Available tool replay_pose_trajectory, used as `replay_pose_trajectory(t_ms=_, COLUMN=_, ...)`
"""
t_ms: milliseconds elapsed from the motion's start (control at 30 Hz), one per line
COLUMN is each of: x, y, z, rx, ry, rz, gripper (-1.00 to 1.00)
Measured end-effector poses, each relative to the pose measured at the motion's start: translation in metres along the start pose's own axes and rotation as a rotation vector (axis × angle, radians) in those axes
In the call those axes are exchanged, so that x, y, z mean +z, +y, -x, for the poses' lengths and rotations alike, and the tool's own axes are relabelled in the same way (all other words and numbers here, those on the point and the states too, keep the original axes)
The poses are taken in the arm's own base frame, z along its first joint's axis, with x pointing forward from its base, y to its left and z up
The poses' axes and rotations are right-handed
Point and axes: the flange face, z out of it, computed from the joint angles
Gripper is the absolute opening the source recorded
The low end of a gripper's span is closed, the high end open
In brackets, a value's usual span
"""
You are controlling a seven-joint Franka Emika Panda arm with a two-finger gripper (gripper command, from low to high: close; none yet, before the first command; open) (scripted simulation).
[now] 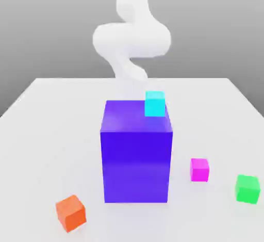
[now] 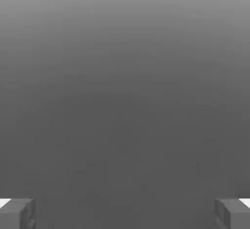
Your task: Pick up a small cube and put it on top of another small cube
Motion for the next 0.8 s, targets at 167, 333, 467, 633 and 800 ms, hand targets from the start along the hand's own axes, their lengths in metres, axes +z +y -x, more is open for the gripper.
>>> replay_pose_trajectory(t_ms=167, x=0.12, y=-0.01, z=0.077, rx=-0.307, ry=-0.196, rz=0.034, gripper=0.0)
replay_pose_trajectory(t_ms=333, x=0.21, y=0.004, z=0.181, rx=-0.625, ry=-0.388, rz=0.049, gripper=0.0)
replay_pose_trajectory(t_ms=467, x=0.261, y=0.036, z=0.279, rx=-0.905, ry=-0.552, rz=0.048, gripper=0.0)
replay_pose_trajectory(t_ms=633, x=0.296, y=0.106, z=0.395, rx=-1.258, ry=-0.758, rz=0.035, gripper=0.0)
replay_pose_trajectory(t_ms=800, x=0.325, y=0.129, z=0.424, rx=-1.295, ry=-0.781, rz=0.031, gripper=0.0)
